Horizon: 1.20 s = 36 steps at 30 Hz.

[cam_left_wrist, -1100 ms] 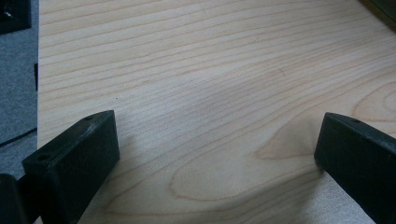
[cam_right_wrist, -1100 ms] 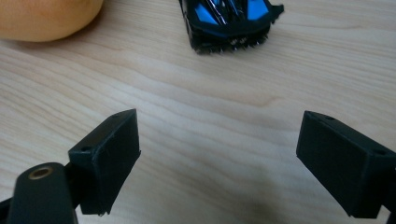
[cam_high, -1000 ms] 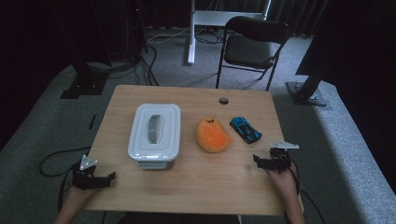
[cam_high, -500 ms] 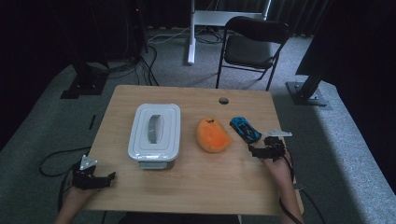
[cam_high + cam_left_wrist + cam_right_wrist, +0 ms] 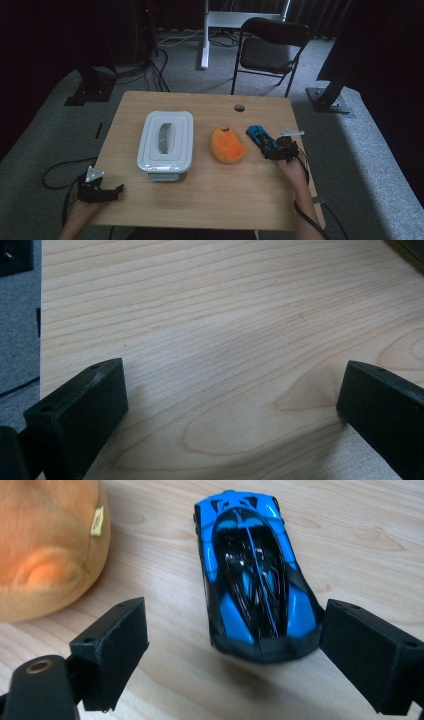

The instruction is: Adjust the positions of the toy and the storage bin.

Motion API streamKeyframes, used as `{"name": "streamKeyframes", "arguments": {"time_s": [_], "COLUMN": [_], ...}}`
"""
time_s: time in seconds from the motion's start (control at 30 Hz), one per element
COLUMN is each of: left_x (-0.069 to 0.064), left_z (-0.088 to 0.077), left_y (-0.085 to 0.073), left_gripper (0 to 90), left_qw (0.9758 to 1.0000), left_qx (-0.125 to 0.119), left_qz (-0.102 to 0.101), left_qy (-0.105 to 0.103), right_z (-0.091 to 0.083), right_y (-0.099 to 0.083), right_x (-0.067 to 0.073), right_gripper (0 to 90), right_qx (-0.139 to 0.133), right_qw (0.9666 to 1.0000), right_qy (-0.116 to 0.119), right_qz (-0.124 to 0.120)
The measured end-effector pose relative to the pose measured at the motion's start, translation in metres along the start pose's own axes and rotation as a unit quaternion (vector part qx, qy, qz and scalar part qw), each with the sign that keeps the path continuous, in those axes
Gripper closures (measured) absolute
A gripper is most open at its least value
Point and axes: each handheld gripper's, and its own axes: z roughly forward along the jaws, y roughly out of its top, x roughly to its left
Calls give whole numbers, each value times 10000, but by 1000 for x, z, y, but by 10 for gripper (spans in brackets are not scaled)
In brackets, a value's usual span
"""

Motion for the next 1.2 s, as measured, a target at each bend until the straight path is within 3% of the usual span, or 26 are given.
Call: {"name": "streamKeyframes", "arguments": {"time_s": [0.37,0.87,1.2], "left_x": [0,0,0], "left_z": [0,0,0], "left_y": [0,0,0], "left_gripper": [3,3,3], "left_qw": [10000,10000,10000], "left_qx": [-1,0,0], "left_qz": [0,-2,0], "left_qy": [1,0,1], "right_z": [24,49,65], "right_y": [18,27,29], "right_x": [-8,-18,-18], "right_gripper": [109,109,111], "right_qx": [159,385,751], "right_qw": [9998,9990,9971], "right_qy": [-55,-88,-112], "right_qz": [78,186,84]}}
